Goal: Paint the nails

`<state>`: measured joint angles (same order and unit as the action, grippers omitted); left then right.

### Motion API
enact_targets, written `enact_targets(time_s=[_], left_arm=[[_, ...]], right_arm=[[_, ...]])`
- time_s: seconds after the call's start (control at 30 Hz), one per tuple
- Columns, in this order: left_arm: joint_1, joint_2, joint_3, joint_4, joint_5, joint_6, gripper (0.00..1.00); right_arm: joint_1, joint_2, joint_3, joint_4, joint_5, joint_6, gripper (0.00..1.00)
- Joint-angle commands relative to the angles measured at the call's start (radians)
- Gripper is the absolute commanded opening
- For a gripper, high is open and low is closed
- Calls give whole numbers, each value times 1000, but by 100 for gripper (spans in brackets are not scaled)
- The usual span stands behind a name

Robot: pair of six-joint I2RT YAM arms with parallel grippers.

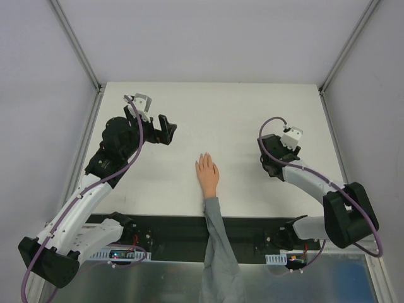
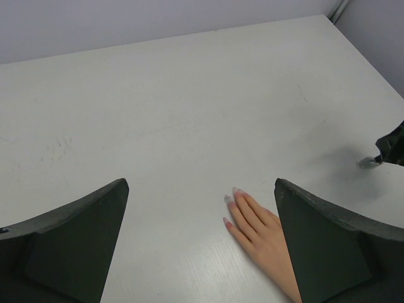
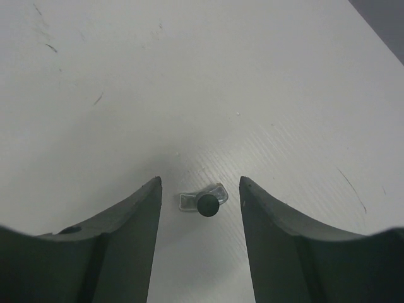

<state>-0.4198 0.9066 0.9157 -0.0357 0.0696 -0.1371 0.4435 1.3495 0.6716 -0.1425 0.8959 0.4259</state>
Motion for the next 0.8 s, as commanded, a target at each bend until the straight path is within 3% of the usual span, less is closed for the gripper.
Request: enact_targets(time_s=[0.0,0.23,0.27,0.4,0.5,0.77], left_arm=[[-5,-12,20,31,7,2,99],[-5,-5,23,31,13,-2,99],[-5,-2,23,31,15,-2,99],[-5,-5,25,31,30,-12,99],[-5,-5,23,31,26,-13,99],[-5,6,18,33,10,-2,99]], right_arm=[[4,-145,80,-52,-25,-85,55],[3,-449,267,-294,-250,-225,58],[4,-463,404,-378,-285,-266,59],[4,-419,606,-612,-346,-347,73],[4,-423,655,-647,-417,-386,78],[4,-549,582,-559,-500,-369,90]])
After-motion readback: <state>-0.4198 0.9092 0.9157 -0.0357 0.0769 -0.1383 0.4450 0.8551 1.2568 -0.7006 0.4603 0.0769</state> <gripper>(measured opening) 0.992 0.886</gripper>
